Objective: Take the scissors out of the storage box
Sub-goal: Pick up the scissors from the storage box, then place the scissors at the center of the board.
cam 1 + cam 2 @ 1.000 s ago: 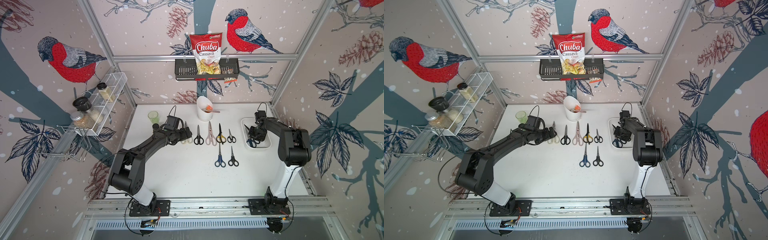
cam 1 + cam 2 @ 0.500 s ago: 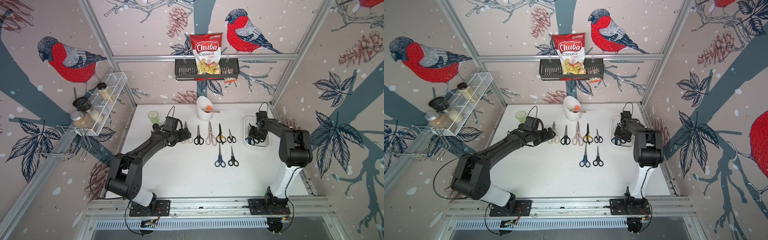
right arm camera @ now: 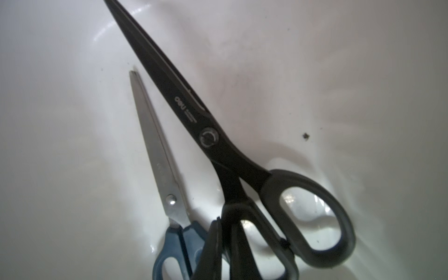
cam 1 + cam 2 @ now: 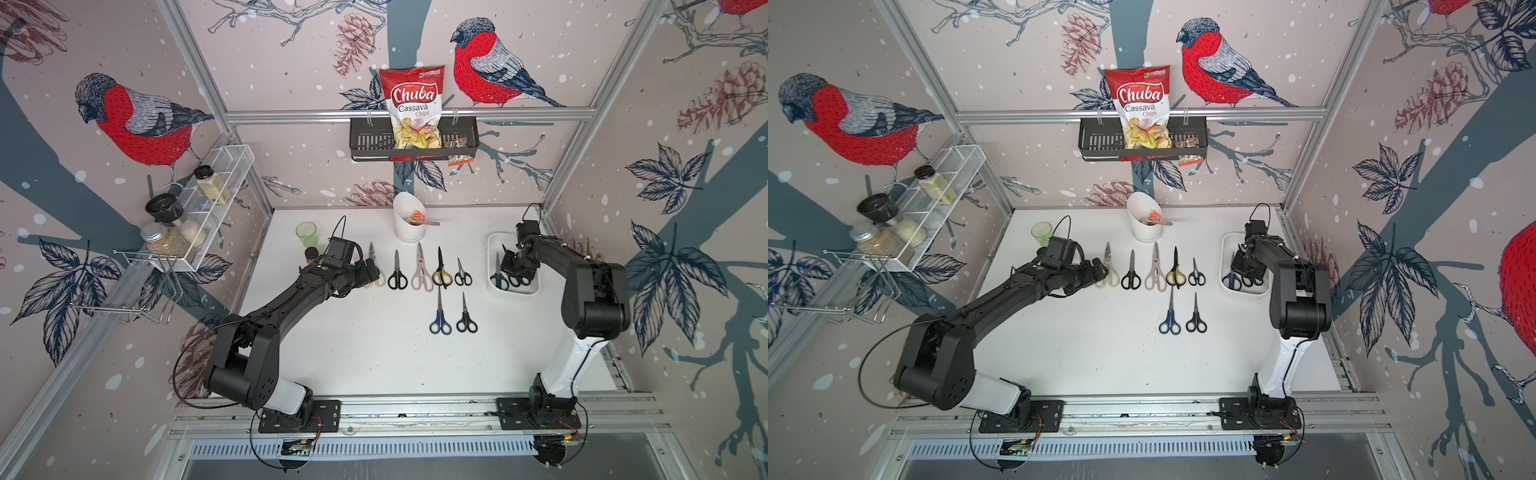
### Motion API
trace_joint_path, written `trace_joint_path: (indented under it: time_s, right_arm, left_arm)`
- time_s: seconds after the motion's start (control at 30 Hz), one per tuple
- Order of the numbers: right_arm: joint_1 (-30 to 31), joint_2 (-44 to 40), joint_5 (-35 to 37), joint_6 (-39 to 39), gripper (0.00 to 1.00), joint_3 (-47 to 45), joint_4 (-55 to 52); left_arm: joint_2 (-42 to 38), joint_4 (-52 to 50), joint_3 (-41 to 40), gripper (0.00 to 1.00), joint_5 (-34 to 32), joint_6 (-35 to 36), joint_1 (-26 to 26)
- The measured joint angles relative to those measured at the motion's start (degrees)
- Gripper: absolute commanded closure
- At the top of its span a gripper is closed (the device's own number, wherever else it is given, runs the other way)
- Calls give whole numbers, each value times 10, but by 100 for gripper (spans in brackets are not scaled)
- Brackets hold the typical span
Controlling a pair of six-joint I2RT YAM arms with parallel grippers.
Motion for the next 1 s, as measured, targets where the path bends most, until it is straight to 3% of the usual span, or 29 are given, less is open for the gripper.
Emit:
trace_joint_path:
  time_s: [0.5, 0.7, 1.0]
  right_arm:
    - [16, -68, -18, 8, 100, 7, -12]
    - [74, -117, -20, 31, 100, 0, -16]
    - [216, -209, -45, 91, 100, -75, -9]
  left_arm:
    - [-16, 7, -31, 5, 2, -14, 5]
    - [-18, 15, -49, 5, 5, -30, 5]
    - [-59, 15, -81, 5, -9, -63, -19]
